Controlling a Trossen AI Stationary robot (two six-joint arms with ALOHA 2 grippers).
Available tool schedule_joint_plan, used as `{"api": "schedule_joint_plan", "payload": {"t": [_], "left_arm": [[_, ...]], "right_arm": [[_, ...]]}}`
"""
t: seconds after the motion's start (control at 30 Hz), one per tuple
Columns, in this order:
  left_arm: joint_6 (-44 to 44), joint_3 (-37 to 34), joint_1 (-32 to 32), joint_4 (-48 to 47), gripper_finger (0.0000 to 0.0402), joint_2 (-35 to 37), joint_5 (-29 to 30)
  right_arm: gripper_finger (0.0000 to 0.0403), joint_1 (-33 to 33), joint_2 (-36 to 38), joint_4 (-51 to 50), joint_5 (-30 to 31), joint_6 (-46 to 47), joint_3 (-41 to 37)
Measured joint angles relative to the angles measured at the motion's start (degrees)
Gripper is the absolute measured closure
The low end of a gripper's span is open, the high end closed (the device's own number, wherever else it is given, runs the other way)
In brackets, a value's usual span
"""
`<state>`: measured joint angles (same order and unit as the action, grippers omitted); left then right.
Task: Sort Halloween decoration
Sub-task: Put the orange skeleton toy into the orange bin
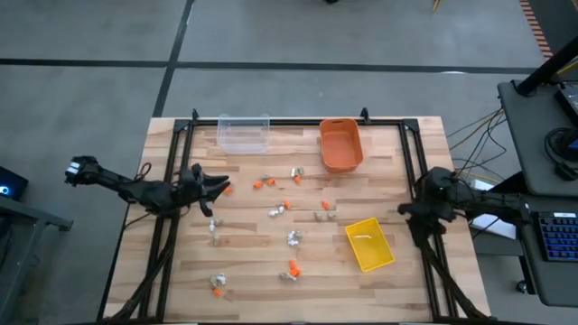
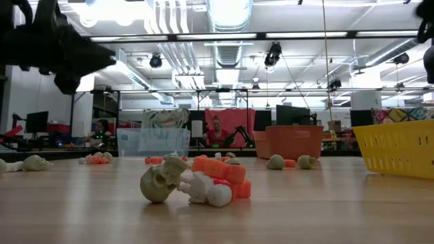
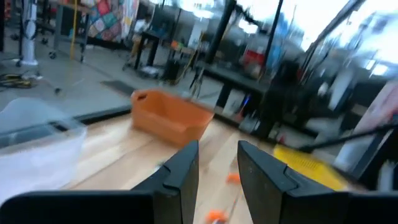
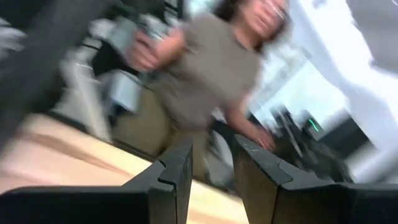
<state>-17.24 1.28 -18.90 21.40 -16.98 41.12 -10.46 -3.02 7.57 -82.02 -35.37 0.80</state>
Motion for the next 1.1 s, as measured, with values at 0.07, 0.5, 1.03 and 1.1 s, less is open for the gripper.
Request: {"api": "schedule_joint_plan", "payload": {"t": [0.07, 0.5, 1.03, 1.1], "left_arm": [[3.2, 0.0, 0.0, 6.0, 0.0308, -1.0, 0.0], [13.6, 0.0, 0.0, 21.5, 0.0308, -7.9, -0.1], [2.5, 0.0, 0.0, 35.2, 0.0308, -21.3, -10.7], [-0.2, 0.0, 0.0, 35.2, 0.0308, -23.4, -10.7]], "right_arm": [[0.0298, 0.1, -0.9, 2.9, 8.0, 5.3, 0.0], [0.0298, 0.0, -8.4, 19.2, 93.9, 51.4, 0.5], [0.0298, 0.0, -28.6, -4.8, 85.0, 57.5, 21.8], [0.0298, 0.0, -31.5, -11.8, 85.0, 59.2, 25.2]]}}
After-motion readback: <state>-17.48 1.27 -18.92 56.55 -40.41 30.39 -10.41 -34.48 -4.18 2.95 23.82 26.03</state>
